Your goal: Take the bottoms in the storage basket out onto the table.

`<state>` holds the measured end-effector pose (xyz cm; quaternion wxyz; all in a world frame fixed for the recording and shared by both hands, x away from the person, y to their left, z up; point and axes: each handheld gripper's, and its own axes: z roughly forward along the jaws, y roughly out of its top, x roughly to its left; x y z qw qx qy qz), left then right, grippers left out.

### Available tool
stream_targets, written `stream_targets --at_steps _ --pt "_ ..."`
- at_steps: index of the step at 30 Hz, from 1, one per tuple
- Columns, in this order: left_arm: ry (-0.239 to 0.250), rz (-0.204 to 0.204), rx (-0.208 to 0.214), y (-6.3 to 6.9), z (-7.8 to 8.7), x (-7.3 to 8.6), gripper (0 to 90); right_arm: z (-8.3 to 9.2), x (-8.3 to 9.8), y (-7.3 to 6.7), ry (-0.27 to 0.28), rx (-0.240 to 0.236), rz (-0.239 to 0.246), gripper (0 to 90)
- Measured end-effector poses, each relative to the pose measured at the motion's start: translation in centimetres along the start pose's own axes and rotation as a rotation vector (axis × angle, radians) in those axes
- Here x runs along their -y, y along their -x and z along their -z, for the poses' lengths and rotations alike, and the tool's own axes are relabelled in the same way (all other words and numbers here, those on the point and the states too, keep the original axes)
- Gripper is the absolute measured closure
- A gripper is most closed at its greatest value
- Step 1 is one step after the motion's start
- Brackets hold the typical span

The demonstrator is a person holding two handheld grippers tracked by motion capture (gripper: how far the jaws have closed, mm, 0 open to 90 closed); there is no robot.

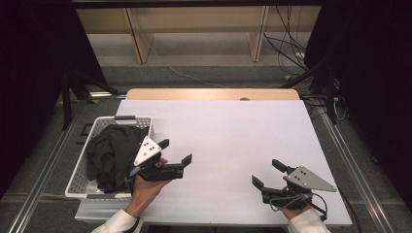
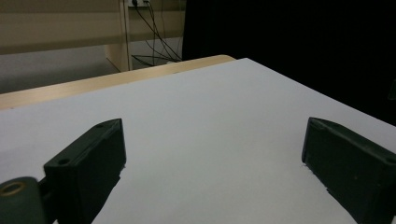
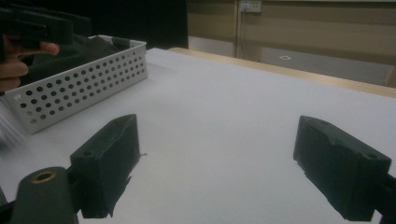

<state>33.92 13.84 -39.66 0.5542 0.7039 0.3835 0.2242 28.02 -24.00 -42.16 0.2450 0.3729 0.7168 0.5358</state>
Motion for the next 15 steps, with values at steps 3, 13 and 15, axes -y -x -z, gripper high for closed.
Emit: stream_targets --at_steps 3,13,15 --pt "-0.004 -0.024 -0.033 -0.2 0.1 -0.9 6.1 -0.1 0.0 -0.1 0.0 -0.001 0.001 15.4" --pt "-0.132 0.01 -0.106 -3.0 -0.4 -5.5 6.8 -0.3 0.2 -0.2 -0.011 0.007 0.011 15.4" --pt "-0.129 0.05 -0.136 -3.5 -0.6 -6.1 7.2 -0.3 0.2 -0.2 -0.009 0.009 0.01 15.4"
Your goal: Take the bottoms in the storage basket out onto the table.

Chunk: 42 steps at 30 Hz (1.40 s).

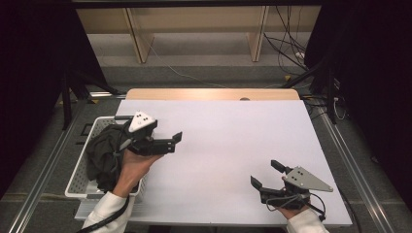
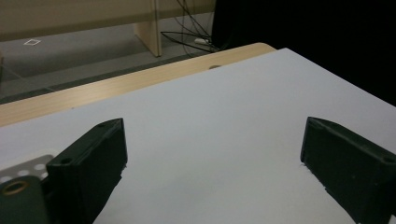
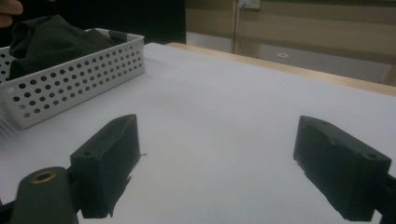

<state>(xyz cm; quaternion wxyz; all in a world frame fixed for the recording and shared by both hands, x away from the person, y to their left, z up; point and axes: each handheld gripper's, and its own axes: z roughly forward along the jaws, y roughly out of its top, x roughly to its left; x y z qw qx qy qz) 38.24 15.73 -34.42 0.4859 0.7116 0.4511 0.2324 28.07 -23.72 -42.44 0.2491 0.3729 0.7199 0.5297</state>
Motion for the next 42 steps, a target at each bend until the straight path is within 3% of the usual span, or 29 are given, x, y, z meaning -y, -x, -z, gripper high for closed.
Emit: stream_targets --at_steps 1,4,7,13,16,20,23,31,42 --pt "-0.021 0.011 -0.009 -0.2 -0.2 -0.1 7.9 0.0 0.0 0.0 0.002 0.0 -0.003 15.4" --pt "-0.097 -0.03 -0.098 -0.9 -0.7 0.0 6.7 0.1 0.0 0.1 0.003 0.0 -0.005 15.4" --pt "-0.109 0.029 -0.122 -2.4 -0.5 0.3 7.0 0.1 0.0 0.1 0.007 -0.004 0.0 15.4" --pt "-0.162 0.074 -0.188 -5.4 0.6 0.1 7.1 0.2 -0.1 -0.1 0.009 -0.01 0.015 15.4" --pt "-0.164 0.094 -0.255 -6.7 1.3 0.2 9.4 0.2 -0.1 0.0 0.007 -0.011 0.013 15.4" --pt "-0.222 0.128 -0.296 -8.5 1.7 0.5 9.5 0.1 -0.1 -0.1 0.003 -0.011 0.018 15.4" --pt "-0.259 0.165 -0.31 -9.9 2.1 0.7 9.5 0.1 -0.1 -0.2 0.004 -0.013 0.027 15.4" --pt "-0.367 0.216 -0.354 -12.1 2.7 1.6 6.0 0.0 0.0 -0.2 -0.012 -0.015 0.042 15.5" --pt "-0.552 0.198 -0.336 -12.9 1.6 3.2 3.3 -0.2 0.1 -0.4 -0.025 -0.02 0.07 16.0"
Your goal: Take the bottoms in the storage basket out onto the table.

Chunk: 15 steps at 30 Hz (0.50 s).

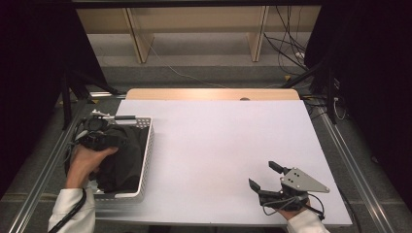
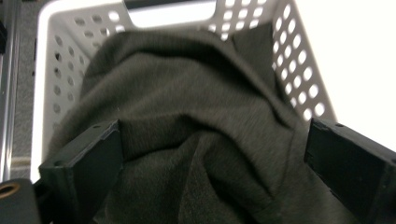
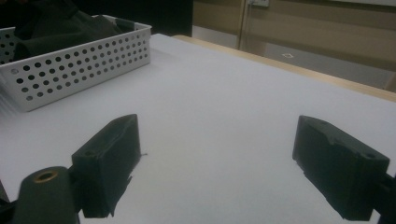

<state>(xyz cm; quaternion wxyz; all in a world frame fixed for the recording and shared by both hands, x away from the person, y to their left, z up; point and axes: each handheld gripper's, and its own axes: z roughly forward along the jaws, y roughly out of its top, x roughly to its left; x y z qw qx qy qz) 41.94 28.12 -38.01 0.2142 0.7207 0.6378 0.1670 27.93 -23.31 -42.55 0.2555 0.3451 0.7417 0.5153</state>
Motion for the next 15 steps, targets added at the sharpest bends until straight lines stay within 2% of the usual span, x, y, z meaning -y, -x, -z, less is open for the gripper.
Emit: stream_targets --at_steps 6,9,12,15 --pt "-0.022 -0.009 0.026 0.0 -0.3 0.1 1.7 -0.1 0.0 -0.2 -0.013 -0.002 0.013 16.0" --pt "-0.072 -0.028 0.051 0.1 -1.0 0.3 0.0 -0.2 0.1 -0.2 -0.017 -0.006 0.018 16.0" --pt "-0.117 -0.038 0.04 -0.2 -2.5 0.7 0.0 -0.2 0.1 -0.3 -0.017 -0.007 0.023 16.0" --pt "-0.161 -0.004 0.033 -1.1 -4.7 1.4 0.0 -0.2 0.1 -0.3 -0.023 -0.005 0.027 16.0"
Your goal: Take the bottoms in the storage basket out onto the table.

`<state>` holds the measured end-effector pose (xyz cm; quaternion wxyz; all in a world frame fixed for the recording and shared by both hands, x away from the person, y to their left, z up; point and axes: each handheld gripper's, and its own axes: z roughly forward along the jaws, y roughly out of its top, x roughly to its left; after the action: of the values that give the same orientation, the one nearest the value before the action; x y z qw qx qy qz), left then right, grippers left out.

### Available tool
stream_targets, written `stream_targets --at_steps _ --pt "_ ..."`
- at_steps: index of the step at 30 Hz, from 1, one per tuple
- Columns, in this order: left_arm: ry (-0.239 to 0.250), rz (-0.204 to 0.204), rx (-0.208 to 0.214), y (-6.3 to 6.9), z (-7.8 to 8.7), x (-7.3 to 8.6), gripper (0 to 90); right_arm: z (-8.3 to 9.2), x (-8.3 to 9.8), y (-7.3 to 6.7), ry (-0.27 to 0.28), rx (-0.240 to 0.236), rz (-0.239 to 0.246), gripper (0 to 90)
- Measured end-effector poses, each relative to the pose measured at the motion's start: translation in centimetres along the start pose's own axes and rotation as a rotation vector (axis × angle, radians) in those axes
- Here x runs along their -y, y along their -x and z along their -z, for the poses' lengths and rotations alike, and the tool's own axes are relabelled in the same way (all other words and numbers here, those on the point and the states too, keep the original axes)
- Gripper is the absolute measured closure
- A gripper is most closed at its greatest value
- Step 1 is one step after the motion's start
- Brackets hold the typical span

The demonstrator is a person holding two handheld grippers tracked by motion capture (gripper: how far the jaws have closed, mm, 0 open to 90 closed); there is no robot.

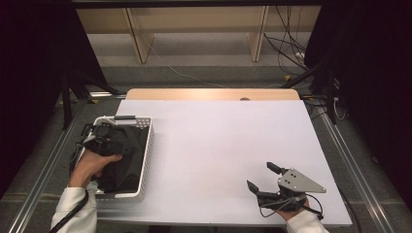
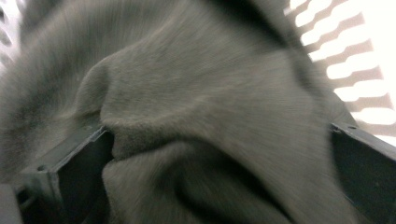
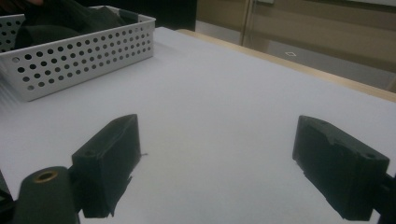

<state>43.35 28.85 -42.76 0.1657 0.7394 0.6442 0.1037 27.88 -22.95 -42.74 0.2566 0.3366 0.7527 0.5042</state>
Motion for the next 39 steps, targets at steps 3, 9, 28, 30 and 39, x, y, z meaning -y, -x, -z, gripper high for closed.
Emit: stream_targets --at_steps 3,9,28,30,39 --pt "-0.016 0.003 0.023 -0.3 -0.8 0.2 0.0 0.0 0.0 0.0 -0.002 -0.002 0.003 16.0" --pt "-0.075 -0.04 0.018 -0.3 -1.5 -0.4 0.0 -0.4 0.2 -0.1 -0.023 0.007 0.01 16.1" --pt "0.031 -0.061 0.16 -2.0 0.0 -0.1 44.7 -0.3 0.0 0.0 -0.018 -0.006 0.012 16.5" --pt "0.049 -0.039 0.195 -2.6 0.4 0.0 46.2 -0.3 0.0 0.1 -0.017 -0.005 0.011 16.6" --pt "0.156 0.003 0.292 -3.8 2.9 0.3 49.8 -0.3 0.0 0.1 -0.018 -0.003 0.011 16.8"
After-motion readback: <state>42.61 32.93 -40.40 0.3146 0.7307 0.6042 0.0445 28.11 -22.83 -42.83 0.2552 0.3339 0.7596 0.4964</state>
